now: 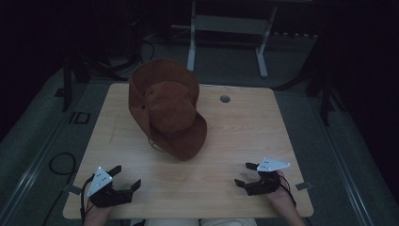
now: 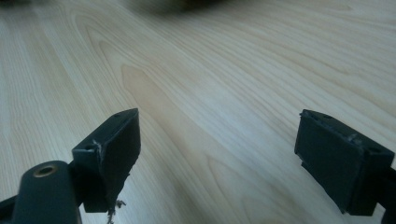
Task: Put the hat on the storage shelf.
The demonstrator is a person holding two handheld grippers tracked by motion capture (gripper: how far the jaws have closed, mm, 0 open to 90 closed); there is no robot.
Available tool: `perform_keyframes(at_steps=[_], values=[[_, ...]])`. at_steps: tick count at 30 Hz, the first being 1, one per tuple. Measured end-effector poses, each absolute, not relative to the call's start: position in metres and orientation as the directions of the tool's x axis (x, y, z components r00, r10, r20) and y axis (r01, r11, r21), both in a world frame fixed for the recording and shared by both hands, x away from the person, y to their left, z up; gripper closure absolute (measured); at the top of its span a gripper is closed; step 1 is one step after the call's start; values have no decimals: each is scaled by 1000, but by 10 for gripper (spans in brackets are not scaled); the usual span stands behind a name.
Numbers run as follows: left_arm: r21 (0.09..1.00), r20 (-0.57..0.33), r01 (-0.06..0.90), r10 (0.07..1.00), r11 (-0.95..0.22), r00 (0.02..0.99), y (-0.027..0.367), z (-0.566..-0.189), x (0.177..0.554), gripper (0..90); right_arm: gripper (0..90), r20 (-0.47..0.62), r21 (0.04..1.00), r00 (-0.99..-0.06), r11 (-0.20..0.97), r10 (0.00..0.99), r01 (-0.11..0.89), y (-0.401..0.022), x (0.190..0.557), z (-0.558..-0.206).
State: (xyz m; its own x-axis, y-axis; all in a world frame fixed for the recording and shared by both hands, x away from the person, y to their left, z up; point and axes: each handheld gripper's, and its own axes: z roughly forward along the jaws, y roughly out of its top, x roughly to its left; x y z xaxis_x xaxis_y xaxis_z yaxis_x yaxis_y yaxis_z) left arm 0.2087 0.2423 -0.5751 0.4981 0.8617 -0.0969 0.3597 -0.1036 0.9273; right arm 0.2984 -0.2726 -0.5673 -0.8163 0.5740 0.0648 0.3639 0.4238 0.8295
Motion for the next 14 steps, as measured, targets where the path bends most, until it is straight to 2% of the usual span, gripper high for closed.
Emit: perform_keyframes(at_steps=[14], values=[[926,-93,361,862,-109,499,242,-575,208,63,142,65,820,-801,426,595,382,-280,301,-571]])
